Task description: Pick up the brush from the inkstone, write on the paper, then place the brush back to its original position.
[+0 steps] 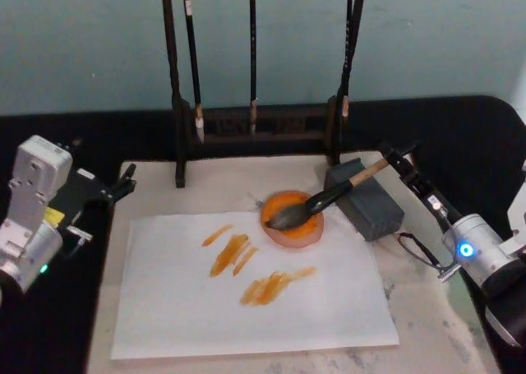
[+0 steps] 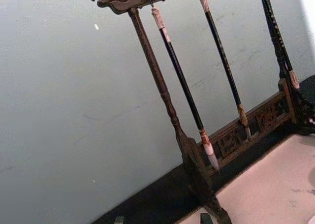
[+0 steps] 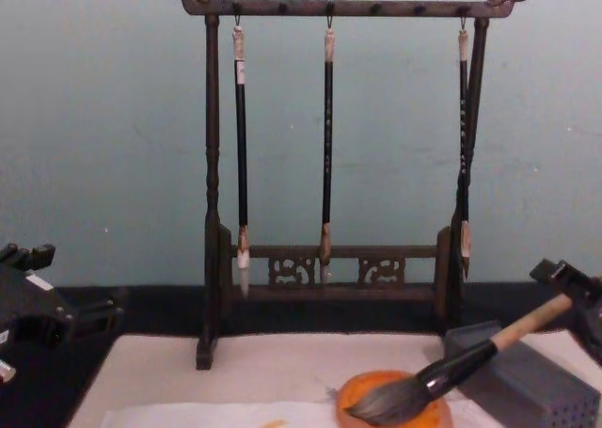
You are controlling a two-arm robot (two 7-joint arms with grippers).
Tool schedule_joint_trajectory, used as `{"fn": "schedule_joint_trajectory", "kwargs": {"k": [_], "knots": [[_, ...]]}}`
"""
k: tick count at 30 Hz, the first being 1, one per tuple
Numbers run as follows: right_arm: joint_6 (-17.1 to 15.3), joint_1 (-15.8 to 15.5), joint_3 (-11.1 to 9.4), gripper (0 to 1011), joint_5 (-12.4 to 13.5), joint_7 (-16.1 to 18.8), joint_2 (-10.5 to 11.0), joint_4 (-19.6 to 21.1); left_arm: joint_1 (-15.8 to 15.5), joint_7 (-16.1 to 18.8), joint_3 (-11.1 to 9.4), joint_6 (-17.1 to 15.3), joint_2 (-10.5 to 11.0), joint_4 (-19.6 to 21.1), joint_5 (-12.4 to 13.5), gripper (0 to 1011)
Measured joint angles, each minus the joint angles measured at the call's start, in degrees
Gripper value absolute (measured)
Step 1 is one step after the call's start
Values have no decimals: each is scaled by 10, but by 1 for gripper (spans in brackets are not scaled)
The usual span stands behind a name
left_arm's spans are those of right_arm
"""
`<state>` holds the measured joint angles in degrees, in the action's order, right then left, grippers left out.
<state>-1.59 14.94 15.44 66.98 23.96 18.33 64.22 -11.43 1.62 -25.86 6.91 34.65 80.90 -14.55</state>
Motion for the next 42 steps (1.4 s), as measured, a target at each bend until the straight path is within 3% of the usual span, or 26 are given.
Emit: {"fn": "schedule_joint_trajectory", "kwargs": {"k": [12, 17, 23, 31, 34, 38, 42], "knots": [[1, 0, 1, 1000, -3, 0, 1, 0, 0, 0, 0, 0, 0, 0, 0, 1001], [1, 0, 0, 915, -3, -1, 1, 0, 0, 0, 0, 0, 0, 0, 0, 1001], [1, 0, 0, 704, -3, -1, 1, 1, 0, 0, 0, 0, 0, 0, 0, 1001], [0, -1, 0, 502, -3, -1, 1, 1, 0, 0, 0, 0, 0, 0, 0, 1001], [0, -1, 0, 357, -3, -1, 1, 1, 0, 0, 0, 0, 0, 0, 0, 1001], [0, -1, 0, 239, -3, -1, 1, 1, 0, 0, 0, 0, 0, 0, 0, 1001], [0, -1, 0, 186, -2, -1, 1, 1, 0, 0, 0, 0, 0, 0, 0, 1001]]}}
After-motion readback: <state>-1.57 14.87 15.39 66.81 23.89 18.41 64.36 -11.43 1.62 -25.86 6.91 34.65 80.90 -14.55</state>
